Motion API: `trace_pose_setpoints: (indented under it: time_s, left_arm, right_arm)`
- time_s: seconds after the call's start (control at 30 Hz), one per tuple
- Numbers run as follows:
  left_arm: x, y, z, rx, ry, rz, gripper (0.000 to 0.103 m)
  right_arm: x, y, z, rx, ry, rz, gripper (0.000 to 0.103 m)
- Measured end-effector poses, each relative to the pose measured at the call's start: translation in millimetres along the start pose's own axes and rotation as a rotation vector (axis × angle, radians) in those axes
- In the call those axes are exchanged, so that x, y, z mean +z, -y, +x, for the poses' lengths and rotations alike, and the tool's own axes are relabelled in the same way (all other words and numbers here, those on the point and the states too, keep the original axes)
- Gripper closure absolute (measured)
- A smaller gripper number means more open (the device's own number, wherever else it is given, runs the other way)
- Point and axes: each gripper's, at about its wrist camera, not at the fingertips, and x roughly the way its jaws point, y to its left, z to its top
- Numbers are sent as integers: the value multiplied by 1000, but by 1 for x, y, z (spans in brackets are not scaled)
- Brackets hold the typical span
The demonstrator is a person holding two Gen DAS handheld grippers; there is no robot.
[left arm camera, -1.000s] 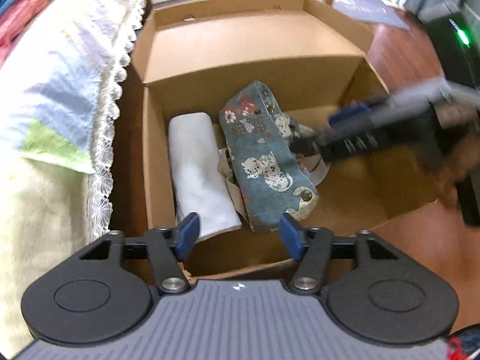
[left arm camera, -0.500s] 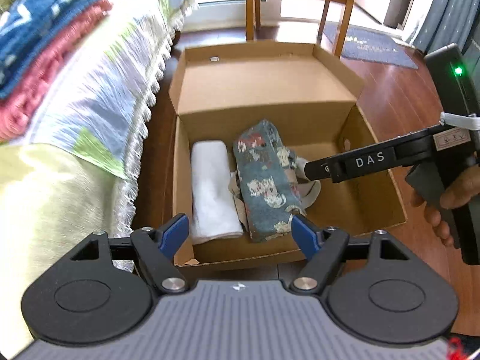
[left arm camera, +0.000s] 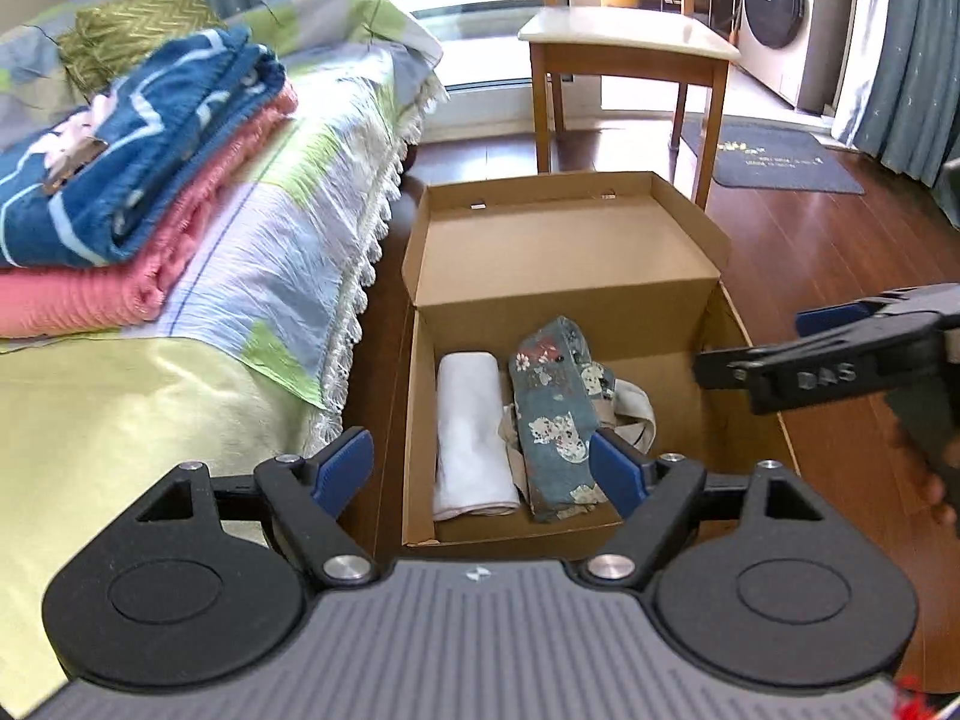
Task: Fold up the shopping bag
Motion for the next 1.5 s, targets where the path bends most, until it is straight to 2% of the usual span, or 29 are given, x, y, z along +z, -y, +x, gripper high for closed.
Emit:
trace_pose_setpoints:
  time_s: [0.13, 0.2, 0.33, 0.4, 0.47, 0.53, 0.6, 0.73, 0.83, 1.0, 1.2, 1.33, 1.4, 1.5]
  left_arm:
    - [-2, 0, -11, -10, 20, -41, 21]
    - [-1, -1, -16, -17, 33, -59, 18]
    - [1, -2, -25, 4, 62, -92, 17]
    - [4, -3, -30, 19, 70, -108, 17]
    - [8, -3, -36, 24, 82, -109, 17]
    - [11, -3, -42, 30, 98, -99, 17]
    - [13, -1, -46, 52, 102, -75, 17]
    - [16, 6, -52, 127, 119, -21, 15]
    - [14, 9, -49, 122, 101, -26, 15]
    - [13, 6, -40, 136, 54, -53, 15]
    - [11, -1, -33, 155, 25, -90, 15]
    - [-1, -2, -40, 170, 45, -98, 15]
    - [-1, 2, -40, 176, 44, -76, 15]
    - [0, 3, -38, 153, 38, -87, 15]
  right_arm:
    - [-4, -5, -28, -2, 34, -49, 1]
    - [-6, -7, -40, 3, 55, -63, 1]
    - [-11, -13, -62, 2, 99, -94, 1]
    - [-13, -19, -74, -7, 143, -139, 1]
    - [-18, -28, -89, -30, 224, -199, 1]
    - [-21, -36, -102, -48, 311, -252, 1]
    - [-24, -41, -112, -47, 363, -265, 1]
    - [-22, -37, -120, 6, 368, -160, 1]
    - [-22, -32, -130, 0, 416, -73, 1]
    - [-19, -41, -138, -100, 456, -169, 1]
    - [-10, -50, -149, -163, 526, -172, 1]
    - [-13, -66, -150, -310, 595, -240, 1]
    - [-15, -68, -148, -286, 561, -288, 1]
    - [-15, -63, -147, -218, 508, -231, 1]
